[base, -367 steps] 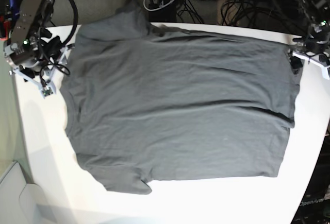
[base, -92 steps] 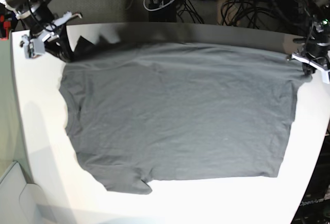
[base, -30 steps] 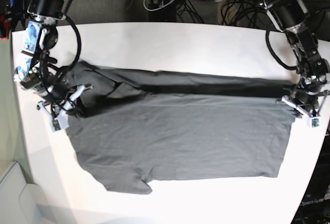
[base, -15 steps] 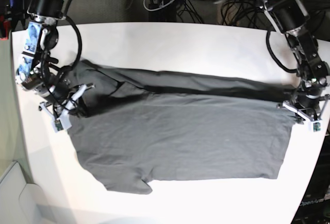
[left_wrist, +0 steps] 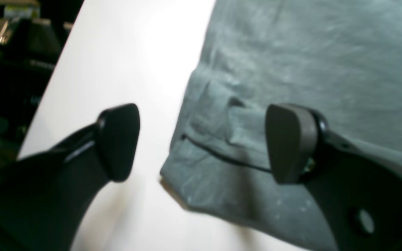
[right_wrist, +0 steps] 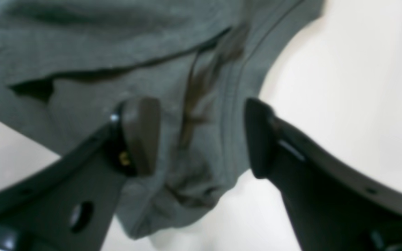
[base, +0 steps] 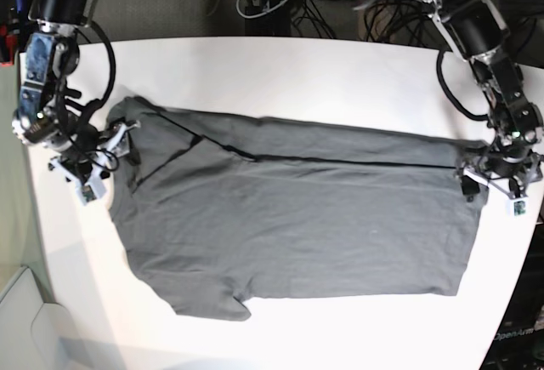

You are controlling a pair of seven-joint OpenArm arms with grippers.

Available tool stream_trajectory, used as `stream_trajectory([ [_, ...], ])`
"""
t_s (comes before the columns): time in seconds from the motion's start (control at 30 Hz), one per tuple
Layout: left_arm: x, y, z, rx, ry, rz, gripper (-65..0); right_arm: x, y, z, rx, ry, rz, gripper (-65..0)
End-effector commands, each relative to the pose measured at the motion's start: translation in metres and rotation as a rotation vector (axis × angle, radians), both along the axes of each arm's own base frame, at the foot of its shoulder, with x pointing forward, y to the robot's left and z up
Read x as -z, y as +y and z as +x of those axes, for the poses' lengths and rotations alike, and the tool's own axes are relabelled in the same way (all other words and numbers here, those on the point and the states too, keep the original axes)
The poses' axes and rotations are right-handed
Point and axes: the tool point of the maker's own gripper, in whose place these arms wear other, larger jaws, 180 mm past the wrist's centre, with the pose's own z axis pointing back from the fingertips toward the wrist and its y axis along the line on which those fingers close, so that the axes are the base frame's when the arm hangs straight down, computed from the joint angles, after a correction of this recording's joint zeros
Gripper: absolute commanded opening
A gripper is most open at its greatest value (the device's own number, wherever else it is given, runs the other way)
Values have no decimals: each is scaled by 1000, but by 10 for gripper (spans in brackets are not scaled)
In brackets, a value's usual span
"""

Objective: Layout the t-shirt on the table in an organized manner, then fold the t-shirt properly
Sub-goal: 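Release the fold and move both grippers back to the folded edge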

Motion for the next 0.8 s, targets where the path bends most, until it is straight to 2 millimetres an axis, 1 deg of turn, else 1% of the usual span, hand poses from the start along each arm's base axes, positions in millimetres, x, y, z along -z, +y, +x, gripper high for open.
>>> stream_trajectory([
  [0.0,-24,9,5,-8,-64,39,-92,-24,-12,5,19,-76,-18,-240],
  [0.07,-29,19,-7,-37,-78,51,-92,-39,-18,-1,35,-121,-44,-239],
  [0.13,-28,33,-21,-92,-88,41,-92,-44,-17,-11,45,-136,-50,-239],
  [0.2,-20,48,-33,-152,-96,-11,-92,-40,-20,-22,63,-121,-48,-239],
  [0.27,-3,55,-43,-196,-85,-78,-92,-28,-21,-34,72,-89,-41,-238],
  [0.3,4,60,-47,-211,-76,-99,-92,-22,-20,-40,72,-69,-37,-238],
  [0.37,12,68,-52,-224,-58,-124,-92,-14,-11,-48,78,-51,-9,-238],
  [0.47,21,67,-52,-234,-71,-177,-92,-13,-6,-48,79,-61,12,-238],
  [0.53,14,68,-47,-230,-111,-170,-92,-9,-1,-52,80,-54,25,-239],
  [0.67,19,49,-37,-160,-110,-156,-92,-8,-1,-54,80,-47,24,-239],
  [0.77,19,38,-29,-123,-114,-149,-94,-8,-1,-54,80,-47,24,-239],
])
